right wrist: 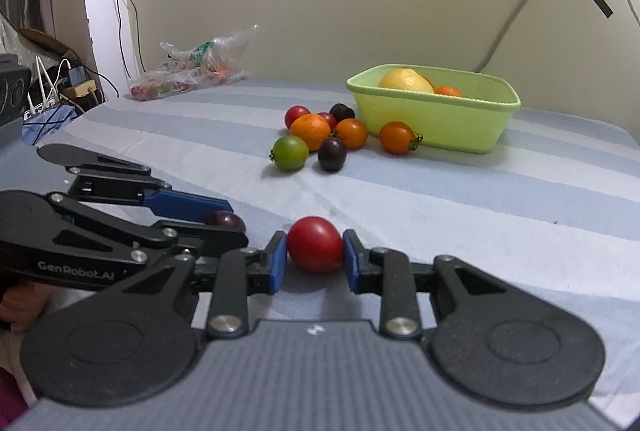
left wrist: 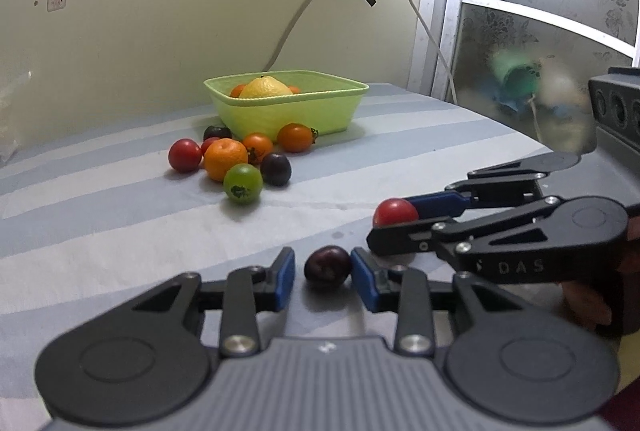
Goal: Organize fruits
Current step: 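Grasp a dark purple tomato with the left gripper while the right grasps a red tomato, then carry both tomatoes over the basket and open both grippers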
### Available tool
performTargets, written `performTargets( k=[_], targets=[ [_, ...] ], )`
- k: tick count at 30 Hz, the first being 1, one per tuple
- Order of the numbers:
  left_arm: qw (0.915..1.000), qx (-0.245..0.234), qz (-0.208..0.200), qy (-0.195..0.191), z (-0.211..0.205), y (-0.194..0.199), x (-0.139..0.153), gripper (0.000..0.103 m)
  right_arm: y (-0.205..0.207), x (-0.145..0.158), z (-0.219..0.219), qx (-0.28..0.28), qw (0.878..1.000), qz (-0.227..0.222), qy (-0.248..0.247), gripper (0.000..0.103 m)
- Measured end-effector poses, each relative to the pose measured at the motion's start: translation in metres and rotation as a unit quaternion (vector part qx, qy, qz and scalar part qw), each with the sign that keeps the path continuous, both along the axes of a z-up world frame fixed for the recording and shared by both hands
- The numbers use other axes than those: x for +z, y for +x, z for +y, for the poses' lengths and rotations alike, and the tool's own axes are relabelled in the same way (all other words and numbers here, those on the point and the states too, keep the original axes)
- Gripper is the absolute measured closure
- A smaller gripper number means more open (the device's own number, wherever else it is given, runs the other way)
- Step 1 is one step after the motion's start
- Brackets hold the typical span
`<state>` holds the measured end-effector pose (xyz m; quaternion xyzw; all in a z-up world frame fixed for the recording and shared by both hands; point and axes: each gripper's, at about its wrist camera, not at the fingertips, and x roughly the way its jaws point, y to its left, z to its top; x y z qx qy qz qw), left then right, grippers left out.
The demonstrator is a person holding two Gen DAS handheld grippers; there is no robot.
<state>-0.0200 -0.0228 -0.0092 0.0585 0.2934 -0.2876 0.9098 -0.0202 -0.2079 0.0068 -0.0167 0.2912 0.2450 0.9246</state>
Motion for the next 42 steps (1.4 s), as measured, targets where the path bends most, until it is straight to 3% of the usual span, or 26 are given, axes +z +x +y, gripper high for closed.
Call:
performTargets(
  k=[6,12,15,18,22,27,34,38,40,42],
  targets=[
    [0.9998,0.01,-0.009,0.017,-0.006,-0.001,0.0,0.064,-0.003,0.001,-0.001,-0.006,1.0,-0.002,0.0,0.07],
    [0.9998,0.001,-0.015,0.016,-0.006,-0.004,0.0,0.078,-0.004,0.001,-0.002,-0.006,1.0,0.0,0.003,0.071],
    [0.9997,0.0,-0.017,0.018,-0.007,-0.006,0.002,0.078,-0.006,0.002,-0.003,-0.002,1.0,-0.003,0.002,0.072],
    [0.9999,-0.002,-0.009,-0.004,-0.003,0.002,0.01,0.078,-0.003,0.005,-0.009,-0.003,1.0,-0.008,0.009,0.072],
    [0.9993,-0.007,0.001,-0.038,-0.004,0.038,0.038,0.078,0.026,0.025,-0.027,-0.026,0.999,-0.04,0.014,0.072],
    [0.9969,-0.007,0.002,-0.079,-0.021,0.111,0.081,0.078,0.089,0.059,-0.063,-0.068,0.993,-0.081,0.05,0.072],
    [0.9868,0.06,0.081,-0.127,-0.025,0.225,0.077,0.078,0.157,0.042,-0.065,-0.085,0.995,-0.034,0.04,0.071],
    [0.9881,0.075,0.092,-0.098,-0.035,0.254,0.064,0.078,0.171,0.033,-0.064,-0.088,0.996,-0.02,0.029,0.071],
    [0.9887,0.088,0.094,-0.077,-0.041,0.261,0.055,0.077,0.169,0.032,-0.067,-0.093,0.995,-0.024,0.028,0.06],
    [0.9884,0.092,0.098,-0.071,-0.043,0.262,0.05,0.064,0.164,0.035,-0.068,-0.099,0.994,-0.033,0.034,0.053]
  ],
)
